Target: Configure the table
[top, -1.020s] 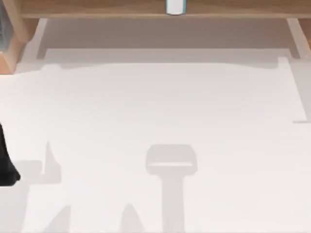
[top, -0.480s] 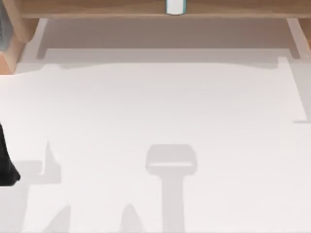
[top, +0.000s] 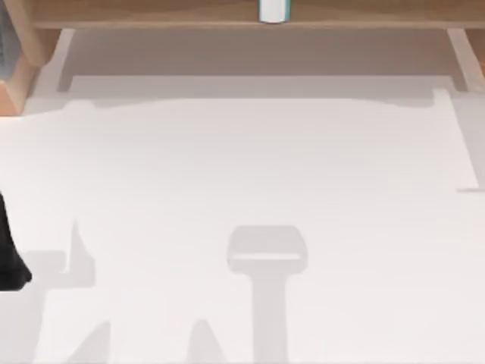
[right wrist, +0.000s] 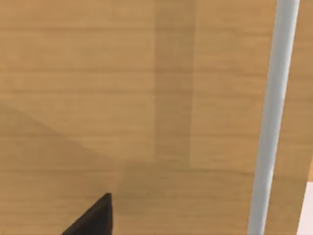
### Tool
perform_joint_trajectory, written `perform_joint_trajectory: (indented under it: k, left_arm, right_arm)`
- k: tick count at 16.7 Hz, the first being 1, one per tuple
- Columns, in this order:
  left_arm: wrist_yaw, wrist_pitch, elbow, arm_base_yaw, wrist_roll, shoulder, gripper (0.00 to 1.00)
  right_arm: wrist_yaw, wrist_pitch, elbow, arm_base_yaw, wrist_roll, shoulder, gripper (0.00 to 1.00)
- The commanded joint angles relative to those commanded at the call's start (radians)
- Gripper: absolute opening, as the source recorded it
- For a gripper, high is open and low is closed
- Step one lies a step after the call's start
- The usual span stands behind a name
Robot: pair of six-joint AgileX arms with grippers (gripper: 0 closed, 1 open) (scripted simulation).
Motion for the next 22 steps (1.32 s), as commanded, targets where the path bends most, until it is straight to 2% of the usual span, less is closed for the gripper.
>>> perform_joint_trajectory:
  k: [1, 14, 22]
  left_arm:
    - [0.000, 0.000, 0.000, 0.000, 0.000, 0.000, 1.00]
    - [0.000, 0.000, 0.000, 0.000, 0.000, 0.000, 1.00]
    - [0.000, 0.000, 0.000, 0.000, 0.000, 0.000, 1.00]
  right_arm:
    - [0.000, 0.000, 0.000, 0.000, 0.000, 0.000, 1.00]
    - [0.000, 0.000, 0.000, 0.000, 0.000, 0.000, 0.02]
    - [0.000, 0.000, 0.000, 0.000, 0.000, 0.000, 0.00]
